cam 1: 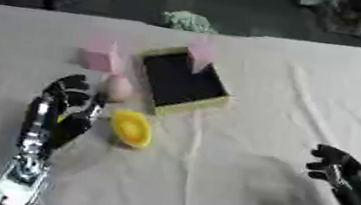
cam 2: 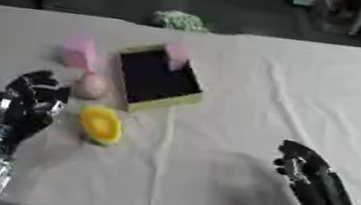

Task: Pick up objects on the table and place them in the box.

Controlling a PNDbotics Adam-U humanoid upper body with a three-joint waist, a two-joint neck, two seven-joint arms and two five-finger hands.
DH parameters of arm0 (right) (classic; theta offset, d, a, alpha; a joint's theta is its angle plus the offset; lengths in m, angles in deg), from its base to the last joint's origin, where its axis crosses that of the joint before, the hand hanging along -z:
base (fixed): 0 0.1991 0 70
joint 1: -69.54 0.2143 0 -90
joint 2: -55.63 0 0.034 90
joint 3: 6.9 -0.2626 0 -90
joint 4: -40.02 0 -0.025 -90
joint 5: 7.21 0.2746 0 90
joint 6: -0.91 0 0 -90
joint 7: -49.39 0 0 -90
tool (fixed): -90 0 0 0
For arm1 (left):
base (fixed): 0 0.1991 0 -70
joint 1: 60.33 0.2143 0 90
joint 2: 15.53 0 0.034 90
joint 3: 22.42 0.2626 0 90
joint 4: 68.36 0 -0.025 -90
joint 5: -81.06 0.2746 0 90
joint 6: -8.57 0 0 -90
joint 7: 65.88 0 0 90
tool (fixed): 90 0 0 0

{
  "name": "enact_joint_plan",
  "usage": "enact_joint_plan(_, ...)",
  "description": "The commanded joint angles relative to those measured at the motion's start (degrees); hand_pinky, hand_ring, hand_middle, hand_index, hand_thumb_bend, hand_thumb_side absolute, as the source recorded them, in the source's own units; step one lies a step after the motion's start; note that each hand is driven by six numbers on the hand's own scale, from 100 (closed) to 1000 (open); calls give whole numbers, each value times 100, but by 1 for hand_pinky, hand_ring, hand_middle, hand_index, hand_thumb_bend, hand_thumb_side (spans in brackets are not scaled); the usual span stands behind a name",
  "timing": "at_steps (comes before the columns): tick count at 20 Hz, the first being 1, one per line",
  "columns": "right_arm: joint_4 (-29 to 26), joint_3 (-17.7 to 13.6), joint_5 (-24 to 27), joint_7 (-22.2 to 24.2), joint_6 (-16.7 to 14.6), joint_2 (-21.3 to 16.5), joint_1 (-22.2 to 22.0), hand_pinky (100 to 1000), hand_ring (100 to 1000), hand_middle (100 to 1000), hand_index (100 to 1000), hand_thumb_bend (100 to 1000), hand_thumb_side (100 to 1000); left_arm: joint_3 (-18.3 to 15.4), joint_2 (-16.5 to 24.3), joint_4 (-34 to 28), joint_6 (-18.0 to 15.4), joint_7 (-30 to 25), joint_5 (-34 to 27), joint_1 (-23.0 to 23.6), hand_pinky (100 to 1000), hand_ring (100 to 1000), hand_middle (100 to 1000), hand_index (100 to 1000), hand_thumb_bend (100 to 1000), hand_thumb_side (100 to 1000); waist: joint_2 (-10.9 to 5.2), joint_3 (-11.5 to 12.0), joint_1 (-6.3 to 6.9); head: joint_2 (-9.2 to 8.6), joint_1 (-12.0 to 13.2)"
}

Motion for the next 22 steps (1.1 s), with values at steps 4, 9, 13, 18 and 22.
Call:
enact_joint_plan(4,-107,-40,-31,2,17,-52,50,676,681,726,802,100,634,11,41,-84,-7,-29,13,-74,714,648,646,780,449,348,-51,-3,1,28,-14)
enact_joint_plan(9,-101,-36,-48,-6,40,-53,49,676,681,725,802,100,640,14,42,-82,-7,-35,11,-73,714,648,646,779,448,349,-54,-2,3,28,-19)
enact_joint_plan(13,-99,-35,-59,-11,54,-52,49,675,681,725,801,100,640,15,41,-82,-7,-39,16,-75,714,648,646,780,449,350,-56,-6,4,28,-21)
enact_joint_plan(18,-103,-34,-68,-8,57,-47,51,676,681,725,801,100,638,-42,95,-129,6,-15,134,-75,716,650,647,782,454,356,-58,-18,7,28,-17)
enact_joint_plan(22,-100,-46,-81,-11,57,-59,39,676,681,725,801,100,637,-250,585,-398,146,-30,581,-87,720,657,653,795,472,392,-70,-25,29,28,-39)
